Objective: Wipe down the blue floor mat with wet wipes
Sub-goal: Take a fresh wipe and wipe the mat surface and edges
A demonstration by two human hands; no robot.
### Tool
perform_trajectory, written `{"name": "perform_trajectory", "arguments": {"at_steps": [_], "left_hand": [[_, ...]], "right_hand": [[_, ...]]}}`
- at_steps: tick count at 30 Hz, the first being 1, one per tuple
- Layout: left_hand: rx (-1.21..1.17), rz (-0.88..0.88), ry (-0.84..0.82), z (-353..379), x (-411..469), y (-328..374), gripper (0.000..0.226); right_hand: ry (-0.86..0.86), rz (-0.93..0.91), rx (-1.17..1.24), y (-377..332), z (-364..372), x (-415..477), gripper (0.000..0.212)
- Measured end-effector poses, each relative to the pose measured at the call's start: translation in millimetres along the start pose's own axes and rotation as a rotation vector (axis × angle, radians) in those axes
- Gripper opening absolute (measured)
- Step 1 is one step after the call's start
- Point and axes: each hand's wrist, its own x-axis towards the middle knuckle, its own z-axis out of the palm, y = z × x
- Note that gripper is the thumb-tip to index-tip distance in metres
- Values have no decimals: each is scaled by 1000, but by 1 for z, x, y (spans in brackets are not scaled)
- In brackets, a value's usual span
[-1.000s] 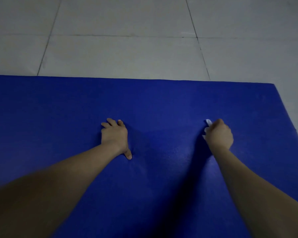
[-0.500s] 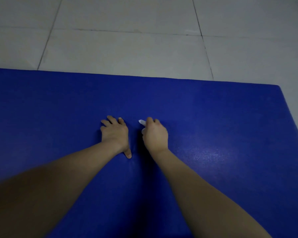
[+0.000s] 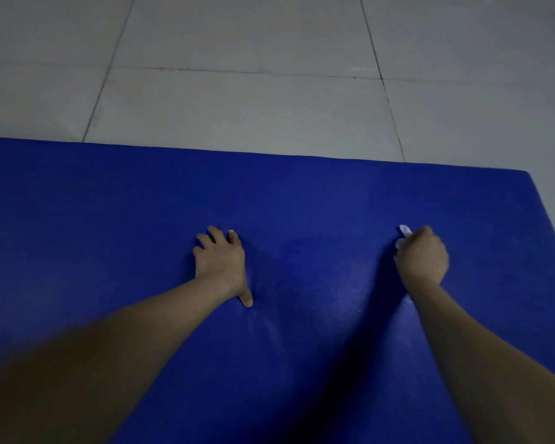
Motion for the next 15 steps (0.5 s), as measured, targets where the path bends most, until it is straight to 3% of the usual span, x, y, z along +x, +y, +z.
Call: {"name": "perform_trajectory", "arguments": {"at_steps": [5,11,15], "left_hand": [[-69,25,30,8,3,-10,163],[-41,10,25,9,6,-8,163],[-26,3,9,7,5,-6,162]], "right_hand": [[-10,-198,106,-50,25,-24,17],[-131,-506,135,-135,57,-98,17],[-159,-674,82,-156,72,-125,22]]}}
